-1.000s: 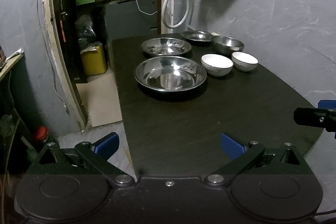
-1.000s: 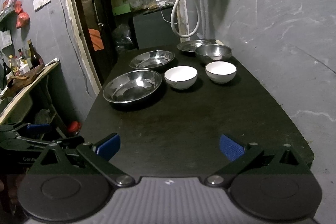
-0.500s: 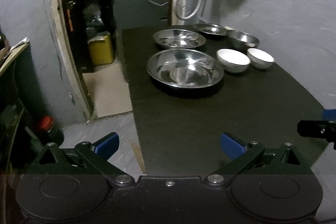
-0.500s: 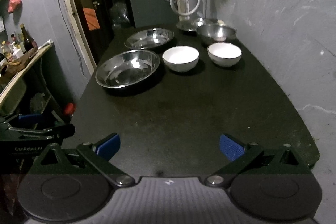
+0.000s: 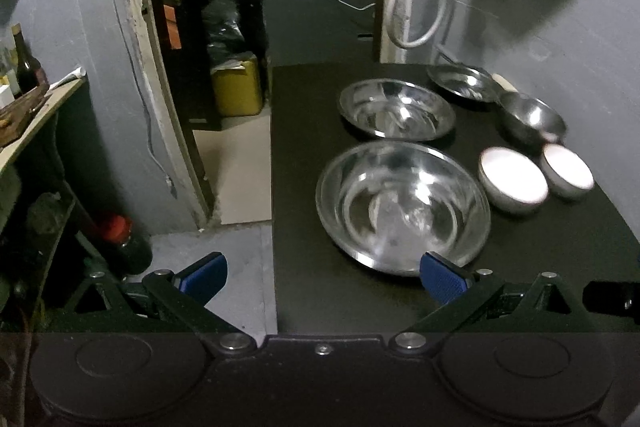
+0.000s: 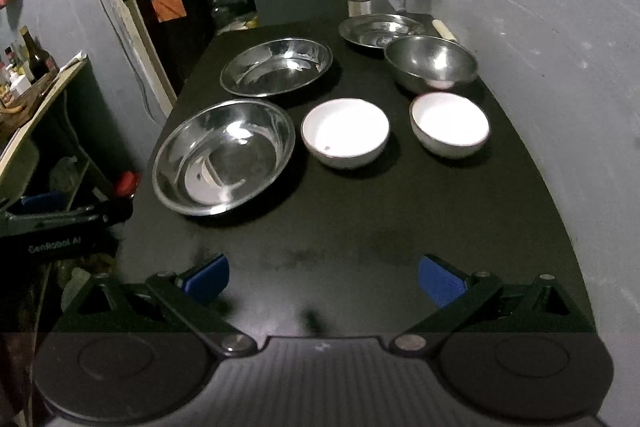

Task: Organize plates and bowls
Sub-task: 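Move both grippers to the rim of the front large steel basin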

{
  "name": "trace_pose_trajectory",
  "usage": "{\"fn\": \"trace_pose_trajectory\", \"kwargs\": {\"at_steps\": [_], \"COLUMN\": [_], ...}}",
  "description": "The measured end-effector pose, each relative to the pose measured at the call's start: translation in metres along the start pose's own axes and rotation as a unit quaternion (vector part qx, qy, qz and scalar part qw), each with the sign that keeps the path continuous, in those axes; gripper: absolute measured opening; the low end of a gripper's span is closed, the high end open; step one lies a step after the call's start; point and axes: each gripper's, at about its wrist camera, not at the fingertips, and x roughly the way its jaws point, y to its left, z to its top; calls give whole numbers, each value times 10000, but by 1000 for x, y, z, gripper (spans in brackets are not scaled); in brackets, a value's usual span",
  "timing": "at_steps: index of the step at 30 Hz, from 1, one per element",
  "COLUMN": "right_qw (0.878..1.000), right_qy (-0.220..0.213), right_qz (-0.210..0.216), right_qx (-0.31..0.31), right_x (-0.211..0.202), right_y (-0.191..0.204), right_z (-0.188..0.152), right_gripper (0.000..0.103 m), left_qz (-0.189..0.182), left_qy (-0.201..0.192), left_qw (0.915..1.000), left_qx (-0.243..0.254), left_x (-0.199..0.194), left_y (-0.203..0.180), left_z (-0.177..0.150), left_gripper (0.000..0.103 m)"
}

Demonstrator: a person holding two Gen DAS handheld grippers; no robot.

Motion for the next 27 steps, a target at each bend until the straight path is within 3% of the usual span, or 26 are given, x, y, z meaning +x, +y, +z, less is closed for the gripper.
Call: {"fn": "trace_pose_trajectory", "kwargs": {"at_steps": [5, 15, 21, 27], "right_qw": [9996, 9991, 9996, 10000], "right_qy": [191, 196, 126, -8], "right_qz": [135, 330, 233, -24], "right_qx": [-129, -186, -84, 76], "right_x": [14, 31, 39, 49], "right_y": [-1, -2, 1, 14], "right_z": [25, 51, 64, 80], "right_gripper": [103, 103, 103, 103], "left_qz": [217, 599, 559, 265], "left_qy": [74, 158, 131, 29], "left_qw": [9995, 9979, 9983, 9995], "left_qx": [-219, -196, -113, 165], "left_x": [10, 17, 37, 69], "left_y": [-5, -1, 9, 22], "left_z": [24, 44, 63, 92], "left_gripper": [102, 102, 102, 102]}}
